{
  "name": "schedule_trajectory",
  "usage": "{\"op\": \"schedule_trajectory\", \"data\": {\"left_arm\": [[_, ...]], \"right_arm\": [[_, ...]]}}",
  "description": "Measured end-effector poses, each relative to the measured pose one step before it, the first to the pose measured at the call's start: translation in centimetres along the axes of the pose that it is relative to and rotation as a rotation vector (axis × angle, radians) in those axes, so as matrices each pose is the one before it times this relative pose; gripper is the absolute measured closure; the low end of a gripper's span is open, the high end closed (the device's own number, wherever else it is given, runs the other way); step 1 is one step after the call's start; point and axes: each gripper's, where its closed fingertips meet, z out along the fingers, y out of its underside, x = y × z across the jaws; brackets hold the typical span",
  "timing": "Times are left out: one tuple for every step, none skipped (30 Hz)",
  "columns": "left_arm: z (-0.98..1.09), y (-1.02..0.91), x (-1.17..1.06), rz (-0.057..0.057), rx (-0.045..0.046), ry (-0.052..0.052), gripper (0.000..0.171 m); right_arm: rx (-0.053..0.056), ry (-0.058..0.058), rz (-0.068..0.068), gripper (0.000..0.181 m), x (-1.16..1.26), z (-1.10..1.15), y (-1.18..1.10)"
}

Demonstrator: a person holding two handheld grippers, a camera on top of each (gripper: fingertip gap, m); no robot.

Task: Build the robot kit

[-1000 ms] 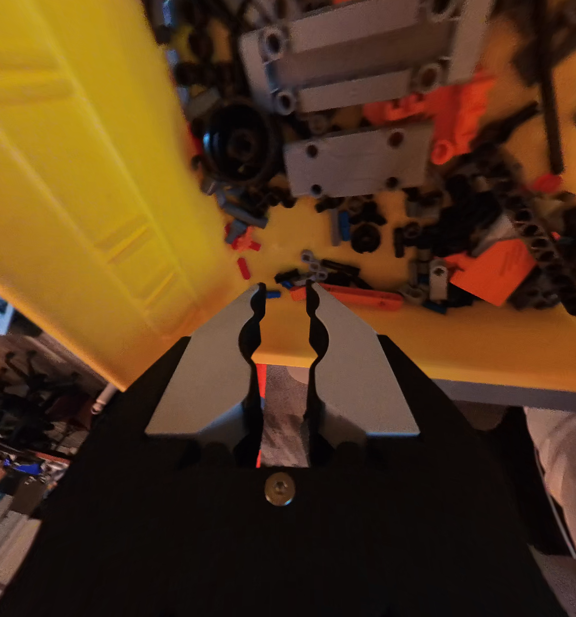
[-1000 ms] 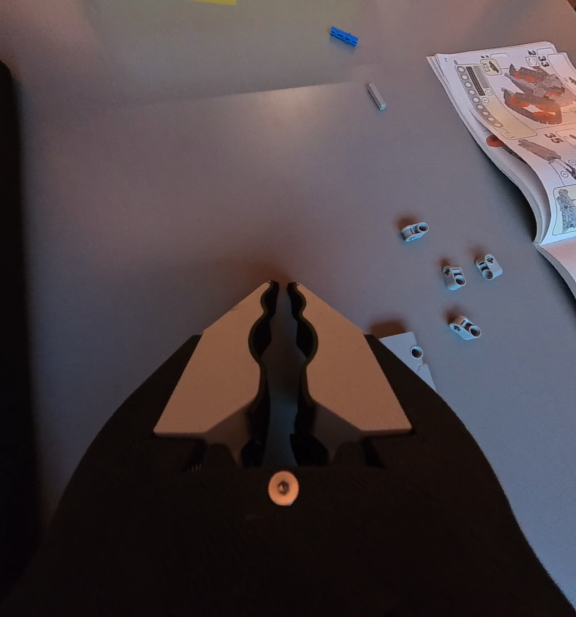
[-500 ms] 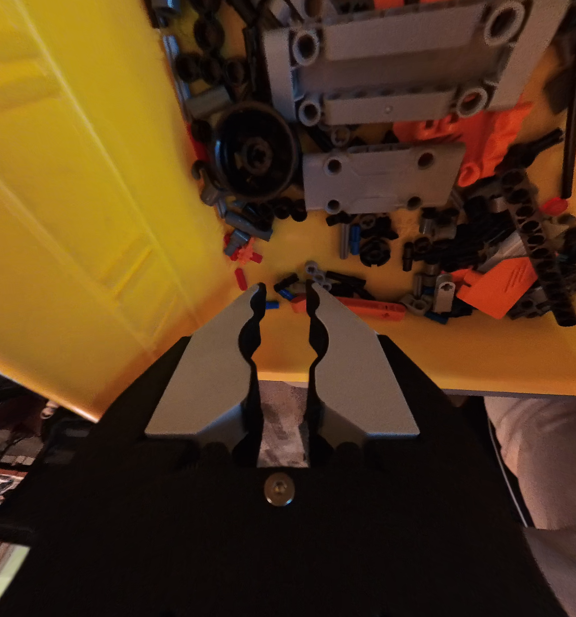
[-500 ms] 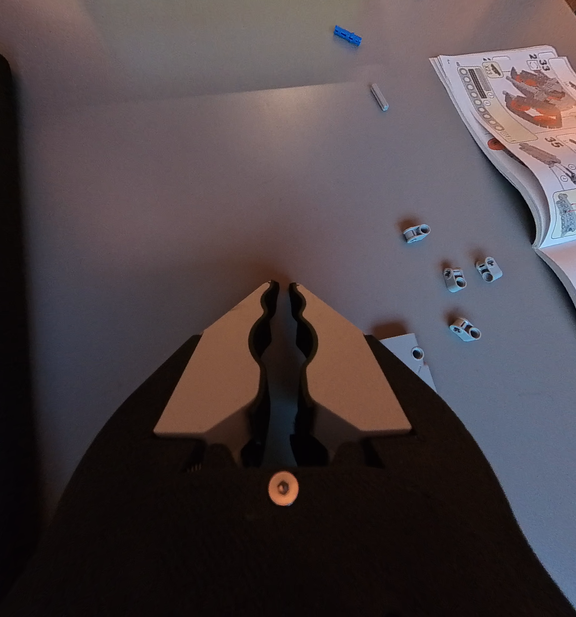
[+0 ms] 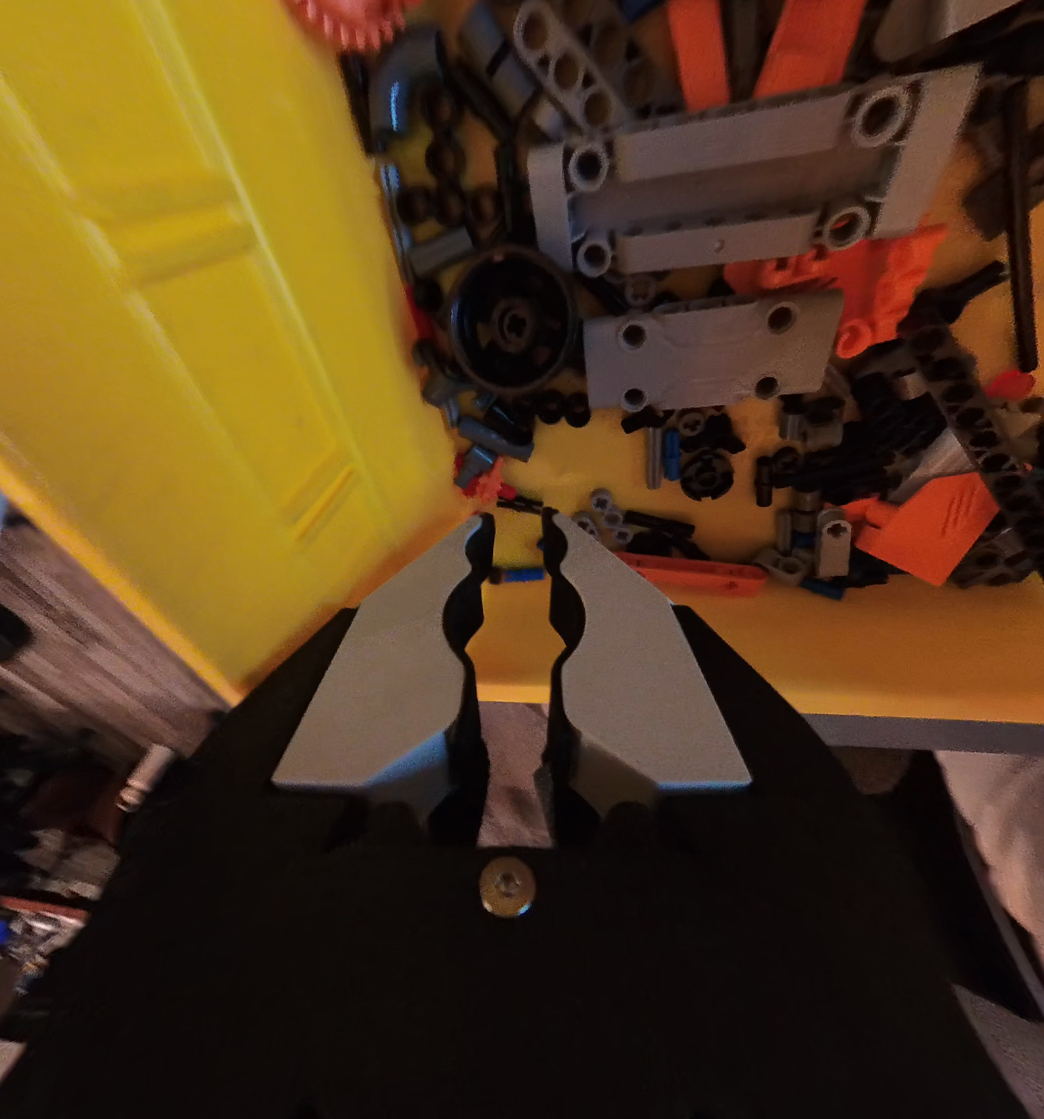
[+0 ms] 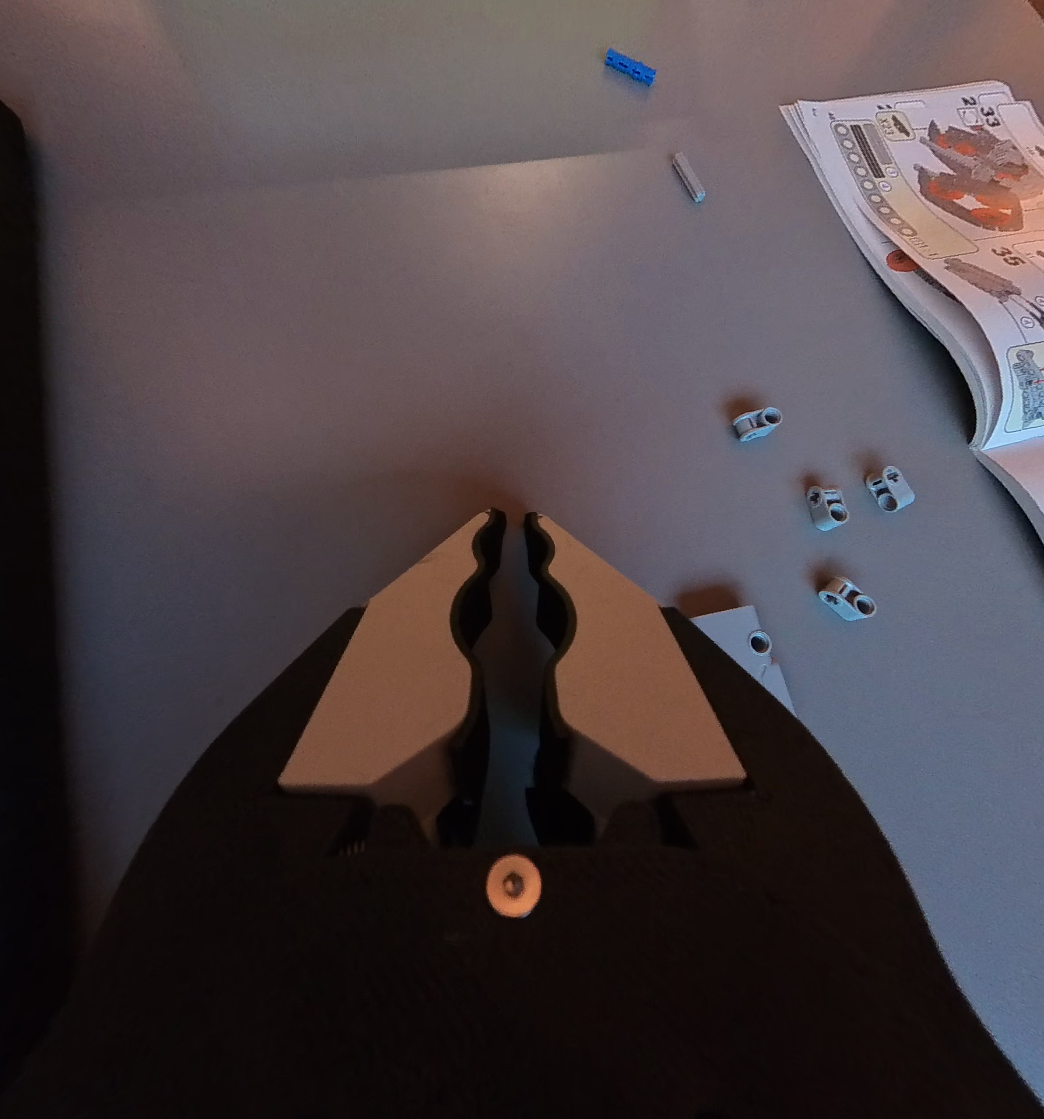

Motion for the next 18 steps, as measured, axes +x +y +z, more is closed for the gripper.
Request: {"op": "schedule_trajectory", "data": {"left_arm": [[-0.270, -0.429, -0.225, 0.0551, 0.02690, -0.0203, 0.157], [-0.199, -0.290, -0.358, 0.0870, 0.02065, -0.0391, 0.157], [-0.093, -0.044, -0.152, 0.1175, 0.01428, -0.0426, 0.161], [-0.013, 0.192, 0.105, 0.1263, 0.00909, -0.0422, 0.166], [-0.024, 0.154, 0.108, 0.1144, 0.00973, -0.0476, 0.169], [-0.098, -0.092, 0.059, 0.0949, 0.01868, -0.0424, 0.170], [-0.148, -0.296, 0.224, 0.0701, 0.02952, -0.0189, 0.171], [-0.116, -0.160, 0.366, 0.0313, 0.02201, 0.0074, 0.171], [-0.019, 0.219, 0.333, -0.0216, -0.00572, 0.0272, 0.170], [0.088, 0.576, 0.022, -0.0696, -0.03590, 0.0238, 0.160], [0.114, 0.434, 0.036, -0.0857, -0.03171, 0.0288, 0.159], [0.083, 0.152, 0.314, -0.0675, -0.01315, 0.0399, 0.149], [0.039, -0.034, 0.241, -0.0429, 0.00410, 0.0213, 0.145], [0.003, -0.097, -0.132, -0.0227, 0.01229, -0.0102, 0.147], [0.011, -0.163, -0.158, -0.0115, 0.01477, -0.0149, 0.147], [0.045, -0.099, -0.116, -0.0093, 0.00825, -0.0107, 0.148], [0.074, -0.051, -0.031, -0.0083, 0.00238, -0.0037, 0.148], [0.088, -0.015, 0.062, -0.0015, 0.00019, 0.0022, 0.146]], "right_arm": [[0.0004, -0.0007, 0.0013, 0.173, -0.008, 0.005, -0.006], [0.0006, -0.0007, 0.0012, 0.173, 0.003, 0.001, -0.002], [0.0005, -0.0010, 0.0014, 0.173, -0.003, 0.007, 0.006], [0.0004, -0.0009, 0.0012, 0.172, -0.011, 0.005, -0.006], [0.0006, -0.0001, 0.0000, 0.172, 0.010, -0.001, -0.002], [0.0015, -0.0002, 0.0004, 0.172, -0.003, 0.002, 0.000], [0.0013, -0.0009, 0.0023, 0.172, 0.004, 0.001, -0.007], [0.0003, -0.0014, 0.0038, 0.173, -0.007, 0.010, -0.006], [-0.0002, -0.0011, 0.0026, 0.173, -0.006, 0.011, -0.005], [-0.0004, -0.0004, 0.0008, 0.173, -0.026, 0.017, -0.014], [-0.0013, 0.0019, -0.0016, 0.173, -0.017, 0.003, 0.002], [-0.0018, 0.0023, -0.0049, 0.173, -0.028, -0.008, -0.004], [-0.0020, 0.0003, -0.0065, 0.173, -0.054, -0.011, -0.001], [-0.0015, 0.0007, -0.0049, 0.173, -0.039, -0.005, 0.005], [-0.0009, 0.0010, -0.0036, 0.172, -0.024, -0.003, -0.013], [-0.0002, -0.0020, -0.0011, 0.172, -0.054, 0.007, -0.009], [-0.0006, -0.0001, -0.0002, 0.172, -0.021, -0.001, 0.002], [-0.0009, 0.0006, -0.0015, 0.172, -0.024, 0.001, 0.000]]}}
